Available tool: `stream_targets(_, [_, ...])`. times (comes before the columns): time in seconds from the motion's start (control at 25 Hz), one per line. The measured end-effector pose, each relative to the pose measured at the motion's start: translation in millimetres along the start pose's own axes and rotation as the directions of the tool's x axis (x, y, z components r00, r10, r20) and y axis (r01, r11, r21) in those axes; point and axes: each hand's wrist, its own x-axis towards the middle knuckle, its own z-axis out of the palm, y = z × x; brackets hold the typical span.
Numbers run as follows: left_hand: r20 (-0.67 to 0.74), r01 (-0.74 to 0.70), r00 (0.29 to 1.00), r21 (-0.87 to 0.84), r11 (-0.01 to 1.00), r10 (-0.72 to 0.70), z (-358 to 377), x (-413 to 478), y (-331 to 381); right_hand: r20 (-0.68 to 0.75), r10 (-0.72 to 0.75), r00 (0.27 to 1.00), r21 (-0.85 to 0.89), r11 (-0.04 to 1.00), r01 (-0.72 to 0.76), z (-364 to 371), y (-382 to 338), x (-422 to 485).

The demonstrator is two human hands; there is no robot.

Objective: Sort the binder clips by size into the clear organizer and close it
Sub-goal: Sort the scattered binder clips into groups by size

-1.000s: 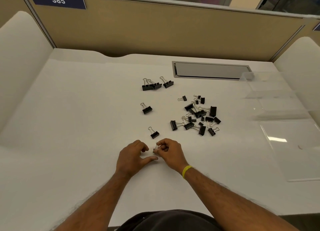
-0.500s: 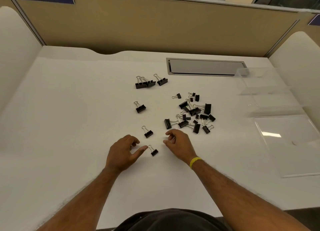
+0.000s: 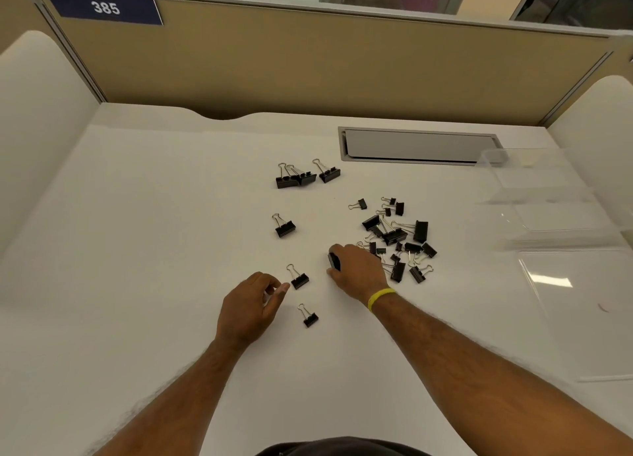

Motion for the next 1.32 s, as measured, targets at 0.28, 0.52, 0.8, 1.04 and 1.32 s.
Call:
stream_targets(0.28, [-0.042,0.067,0.997,-0.058,0.996,-0.070,-4.0,24.9,-3.1,-0.103,-0.217,0.971,0.094,0.969,0.227,-5.9,-20.4,11.1])
stream_targets(0.52, [-0.131,0.212,0.963,-0.168,0.963,-0.235,-11.7,65.1,-8.7,-0.160,-0.342,0.926,0.101,0.927,0.360,-20.4,-65.3,54.4])
stream_targets(0.8, [-0.144,0.274,0.945,-0.131,0.953,-0.292,-17.2,73.2,-36.4,-0.077,-0.483,0.872,-0.122,0.873,0.472,-14.7,-95.1,104.4])
stream_targets(1.04, [-0.141,0.301,0.939,-0.109,0.947,-0.314,-15.2,73.8,-43.3,-0.089,-0.472,0.877,-0.092,0.881,0.464,-5.1,-91.1,108.8])
stream_targets(1.32, [-0.138,0.230,0.959,-0.125,0.965,-0.246,-6.7,79.0,-21.7,-0.206,-0.168,0.964,0.130,0.972,0.197,-28.1,-6.2,108.0])
